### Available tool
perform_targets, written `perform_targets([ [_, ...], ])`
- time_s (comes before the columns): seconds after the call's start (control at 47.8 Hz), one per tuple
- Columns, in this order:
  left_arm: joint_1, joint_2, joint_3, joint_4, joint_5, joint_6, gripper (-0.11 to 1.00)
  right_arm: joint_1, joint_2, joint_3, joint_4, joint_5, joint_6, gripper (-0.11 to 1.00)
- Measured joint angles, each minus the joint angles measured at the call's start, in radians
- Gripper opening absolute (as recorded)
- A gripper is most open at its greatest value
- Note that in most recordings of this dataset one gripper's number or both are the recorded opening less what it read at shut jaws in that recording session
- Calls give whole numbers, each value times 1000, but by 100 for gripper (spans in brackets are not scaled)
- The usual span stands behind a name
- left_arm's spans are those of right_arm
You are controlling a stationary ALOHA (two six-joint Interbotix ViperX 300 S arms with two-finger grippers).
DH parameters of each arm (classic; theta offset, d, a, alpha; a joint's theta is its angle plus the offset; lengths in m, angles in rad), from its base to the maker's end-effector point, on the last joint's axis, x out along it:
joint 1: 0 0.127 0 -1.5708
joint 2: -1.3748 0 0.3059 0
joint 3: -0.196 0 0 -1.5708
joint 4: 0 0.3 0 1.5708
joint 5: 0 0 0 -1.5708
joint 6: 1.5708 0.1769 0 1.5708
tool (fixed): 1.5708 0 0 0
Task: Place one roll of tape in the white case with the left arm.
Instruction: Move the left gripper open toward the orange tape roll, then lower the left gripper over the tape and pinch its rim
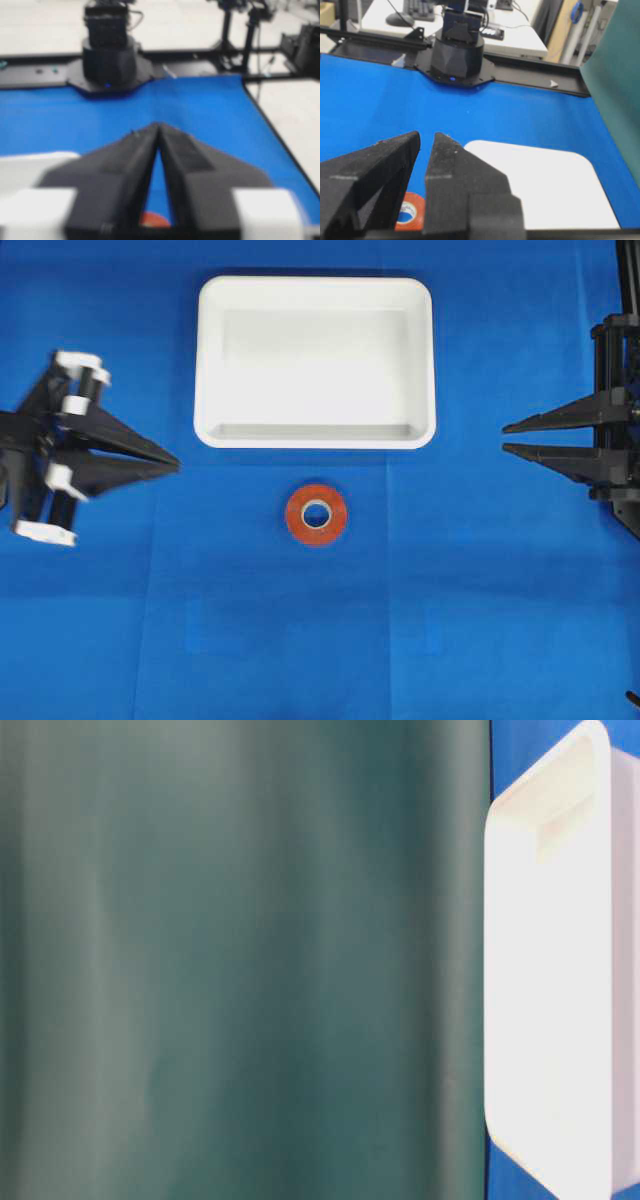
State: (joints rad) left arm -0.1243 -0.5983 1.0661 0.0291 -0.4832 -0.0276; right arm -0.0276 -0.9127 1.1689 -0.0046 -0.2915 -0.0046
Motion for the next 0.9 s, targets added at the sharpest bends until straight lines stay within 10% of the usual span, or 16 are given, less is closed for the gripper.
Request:
perform_targets([
  [0.272,-46,207,-126,-2,15,-2,90,-6,12,0,0,0,0,-11],
  [0.9,-44,653,-499,0,566,-86,90,-6,25,0,0,0,0,-11],
])
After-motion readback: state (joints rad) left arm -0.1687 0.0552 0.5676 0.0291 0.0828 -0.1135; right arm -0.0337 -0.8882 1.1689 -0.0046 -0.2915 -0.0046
